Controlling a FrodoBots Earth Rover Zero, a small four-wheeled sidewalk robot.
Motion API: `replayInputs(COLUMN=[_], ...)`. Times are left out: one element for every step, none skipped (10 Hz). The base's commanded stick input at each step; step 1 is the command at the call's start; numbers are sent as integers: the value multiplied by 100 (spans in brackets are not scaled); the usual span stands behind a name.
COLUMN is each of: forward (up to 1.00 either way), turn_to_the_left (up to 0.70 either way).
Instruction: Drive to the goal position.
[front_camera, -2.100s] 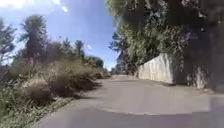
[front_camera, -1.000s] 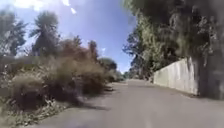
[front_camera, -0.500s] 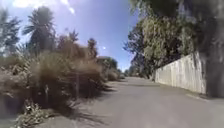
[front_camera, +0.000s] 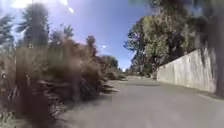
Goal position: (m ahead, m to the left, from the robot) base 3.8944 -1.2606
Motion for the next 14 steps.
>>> replayInputs(forward=[0, 0, 0, 0, 0, 0, 0, 0, 100, 100, 100, 100, 100, 100], turn_to_the_left=[0, 0, 0, 0, 0, 0, 0, 0, 0, 0, 0, 0, 0, 0])
